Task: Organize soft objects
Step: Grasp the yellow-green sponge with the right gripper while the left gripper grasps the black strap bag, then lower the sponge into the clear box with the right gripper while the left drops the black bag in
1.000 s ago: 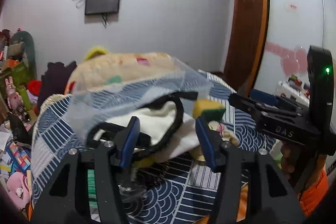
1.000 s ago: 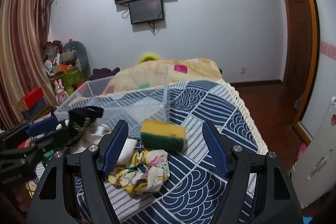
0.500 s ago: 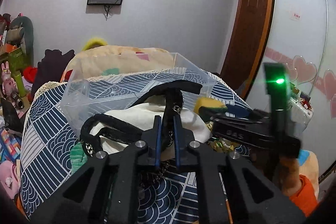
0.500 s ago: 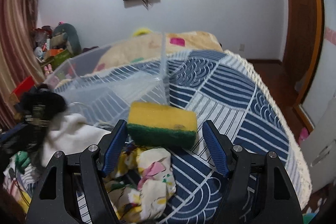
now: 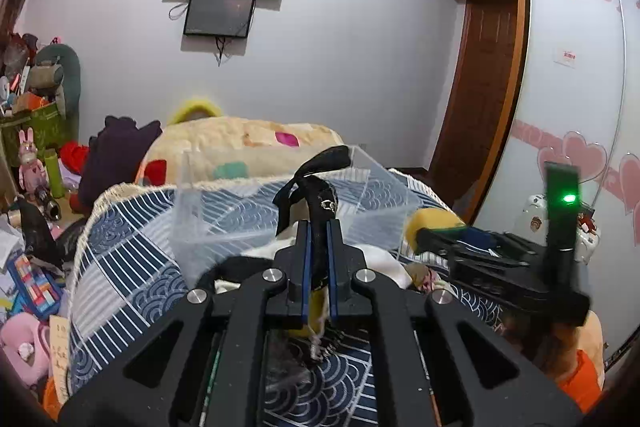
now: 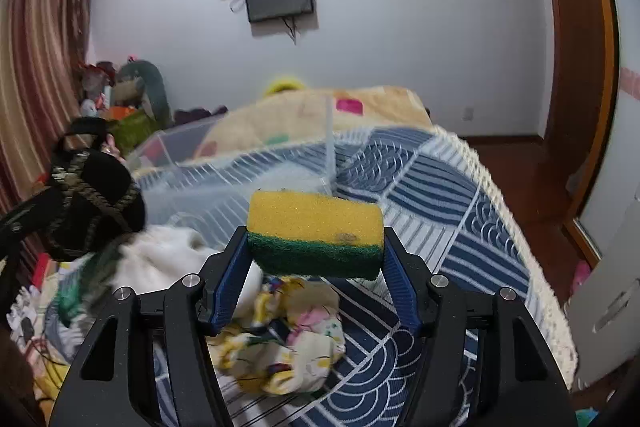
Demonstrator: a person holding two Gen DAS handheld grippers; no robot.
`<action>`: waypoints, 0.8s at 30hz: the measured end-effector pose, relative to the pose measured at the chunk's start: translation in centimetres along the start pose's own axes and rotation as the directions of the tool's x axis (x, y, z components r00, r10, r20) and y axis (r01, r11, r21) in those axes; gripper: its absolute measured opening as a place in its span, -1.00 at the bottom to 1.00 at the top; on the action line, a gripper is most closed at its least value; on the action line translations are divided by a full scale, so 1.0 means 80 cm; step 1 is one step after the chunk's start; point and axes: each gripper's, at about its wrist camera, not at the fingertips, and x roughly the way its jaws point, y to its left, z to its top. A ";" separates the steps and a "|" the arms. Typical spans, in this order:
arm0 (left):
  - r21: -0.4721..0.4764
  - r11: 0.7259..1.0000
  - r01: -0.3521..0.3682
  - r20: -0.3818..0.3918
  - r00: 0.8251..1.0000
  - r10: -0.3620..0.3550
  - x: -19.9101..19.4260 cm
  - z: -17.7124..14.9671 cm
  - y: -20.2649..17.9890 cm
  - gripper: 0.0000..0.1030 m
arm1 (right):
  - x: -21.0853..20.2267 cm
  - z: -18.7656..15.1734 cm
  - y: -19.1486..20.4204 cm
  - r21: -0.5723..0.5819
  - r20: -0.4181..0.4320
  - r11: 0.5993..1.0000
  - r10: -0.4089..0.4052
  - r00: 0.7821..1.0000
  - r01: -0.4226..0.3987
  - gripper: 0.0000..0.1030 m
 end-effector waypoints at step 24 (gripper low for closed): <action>0.000 0.997 -0.082 0.015 0.997 0.082 0.059 0.100 0.057 -0.90 | 0.040 0.090 0.047 -0.103 0.054 0.989 0.108 0.993 -0.102 0.17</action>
